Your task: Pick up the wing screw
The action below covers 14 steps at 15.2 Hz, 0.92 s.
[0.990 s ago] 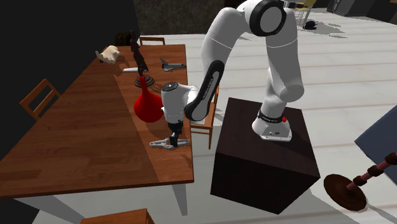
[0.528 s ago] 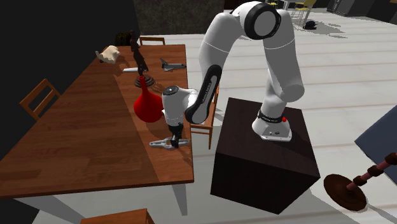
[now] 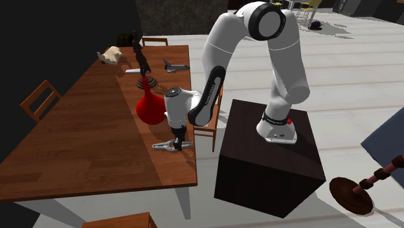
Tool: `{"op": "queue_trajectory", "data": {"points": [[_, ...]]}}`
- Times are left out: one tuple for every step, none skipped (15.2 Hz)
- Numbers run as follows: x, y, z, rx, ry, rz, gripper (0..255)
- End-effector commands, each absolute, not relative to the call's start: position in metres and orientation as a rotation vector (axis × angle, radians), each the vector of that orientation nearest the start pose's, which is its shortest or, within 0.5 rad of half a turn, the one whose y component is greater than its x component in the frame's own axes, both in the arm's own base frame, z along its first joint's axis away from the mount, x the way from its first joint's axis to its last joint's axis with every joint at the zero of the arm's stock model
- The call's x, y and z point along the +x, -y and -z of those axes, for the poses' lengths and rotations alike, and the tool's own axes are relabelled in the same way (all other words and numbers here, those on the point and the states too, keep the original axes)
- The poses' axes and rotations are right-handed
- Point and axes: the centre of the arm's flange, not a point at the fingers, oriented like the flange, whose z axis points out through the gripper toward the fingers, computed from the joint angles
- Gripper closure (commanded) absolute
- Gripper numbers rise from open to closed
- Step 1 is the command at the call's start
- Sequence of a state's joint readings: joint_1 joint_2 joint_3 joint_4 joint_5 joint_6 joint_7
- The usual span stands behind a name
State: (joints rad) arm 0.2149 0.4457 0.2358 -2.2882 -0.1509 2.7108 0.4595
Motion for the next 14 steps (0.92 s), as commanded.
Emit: {"op": "queue_trajectory", "data": {"points": [[0.467,-0.241,-0.163,-3.099,0.173,-0.031,255],[0.467,-0.241,-0.169,-3.099,0.173,-0.031,255],[0.467,-0.241,-0.174,-3.099,0.173,-0.031,255],[0.467,-0.241,-0.179,-3.099,0.173,-0.031,255],[0.467,-0.241,-0.185,-3.099,0.173,-0.031,255],[0.467,-0.241,-0.190,-3.099,0.173,-0.031,255],[0.467,-0.241,-0.195,-3.099,0.173,-0.031,255],[0.467,-0.241,-0.200,-3.099,0.173,-0.031,255],[0.467,-0.241,-0.206,-3.099,0.173,-0.031,255],[0.467,-0.241,-0.211,-3.099,0.173,-0.031,255],[0.467,-0.241,-0.216,-3.099,0.173,-0.031,255],[0.467,-0.241,-0.221,-3.099,0.173,-0.031,255],[0.467,-0.241,-0.227,-3.099,0.173,-0.031,255],[0.467,-0.241,-0.232,-3.099,0.173,-0.031,255]]}}
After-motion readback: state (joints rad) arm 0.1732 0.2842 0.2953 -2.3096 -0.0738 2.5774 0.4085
